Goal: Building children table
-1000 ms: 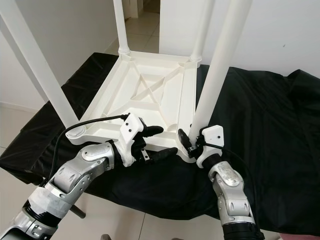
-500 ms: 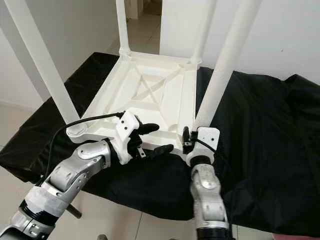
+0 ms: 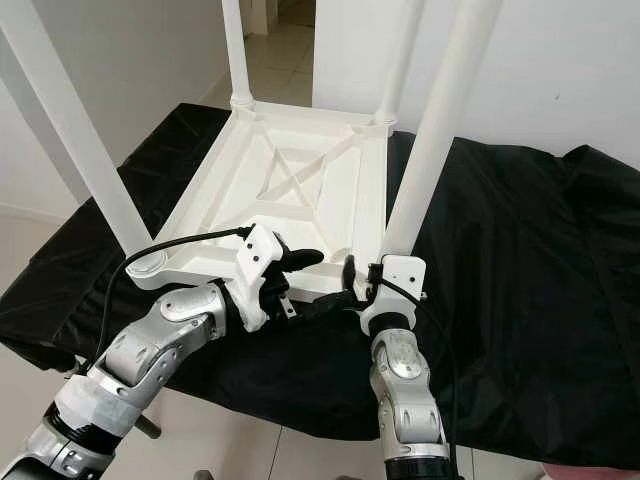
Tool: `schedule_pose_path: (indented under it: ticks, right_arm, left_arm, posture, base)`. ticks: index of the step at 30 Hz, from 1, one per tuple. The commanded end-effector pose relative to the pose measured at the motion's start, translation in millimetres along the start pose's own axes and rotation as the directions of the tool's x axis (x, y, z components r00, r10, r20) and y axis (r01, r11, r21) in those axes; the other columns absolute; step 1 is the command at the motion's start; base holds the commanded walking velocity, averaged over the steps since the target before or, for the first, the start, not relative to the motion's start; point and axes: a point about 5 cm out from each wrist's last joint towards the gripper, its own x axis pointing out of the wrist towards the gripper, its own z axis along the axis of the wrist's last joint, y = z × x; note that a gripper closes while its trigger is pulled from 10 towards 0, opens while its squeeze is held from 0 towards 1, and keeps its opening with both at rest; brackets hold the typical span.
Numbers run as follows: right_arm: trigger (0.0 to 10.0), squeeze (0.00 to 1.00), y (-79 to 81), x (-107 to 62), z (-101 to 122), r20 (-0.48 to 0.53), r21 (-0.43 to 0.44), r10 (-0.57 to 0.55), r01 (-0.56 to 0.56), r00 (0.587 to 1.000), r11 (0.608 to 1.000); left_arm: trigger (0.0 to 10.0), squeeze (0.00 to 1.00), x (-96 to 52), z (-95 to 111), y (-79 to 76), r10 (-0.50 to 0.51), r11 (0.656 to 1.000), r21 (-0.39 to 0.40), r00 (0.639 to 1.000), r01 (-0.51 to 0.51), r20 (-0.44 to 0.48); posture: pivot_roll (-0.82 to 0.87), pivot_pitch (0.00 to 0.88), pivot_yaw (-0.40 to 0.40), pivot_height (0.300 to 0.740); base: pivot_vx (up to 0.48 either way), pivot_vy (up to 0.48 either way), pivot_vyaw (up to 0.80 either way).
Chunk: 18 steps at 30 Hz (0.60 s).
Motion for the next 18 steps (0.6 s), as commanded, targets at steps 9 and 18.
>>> schedule_pose_path:
  ticks: [9, 18]
  right_arm:
    - [10.0, 0.00, -12.5, -10.8, 13.3, 0.070, -0.055, 0.246, -0.242, 0.967, 0.969]
    - [10.0, 0.00, -37.9, -1.4, 13.9, -0.016, -0.155, 0.449, -0.446, 0.893, 0.882]
  left_arm:
    - [10.0, 0.00, -7.0, 5.5, -3.2, -0.077, 0.997, 0.013, 0.997, 0.077, -0.001]
    - [10.0, 0.00, -10.7, 2.0, -15.2, -0.150, 0.989, 0.008, 0.988, 0.151, -0.035]
  posture:
    - [-0.09, 0.003, -0.017, 0.740]
    - [-0.08, 0.002, -0.018, 0.740]
  base:
    - [0.000, 0.000, 0.00]
    - [0.000, 0.000, 0.00]
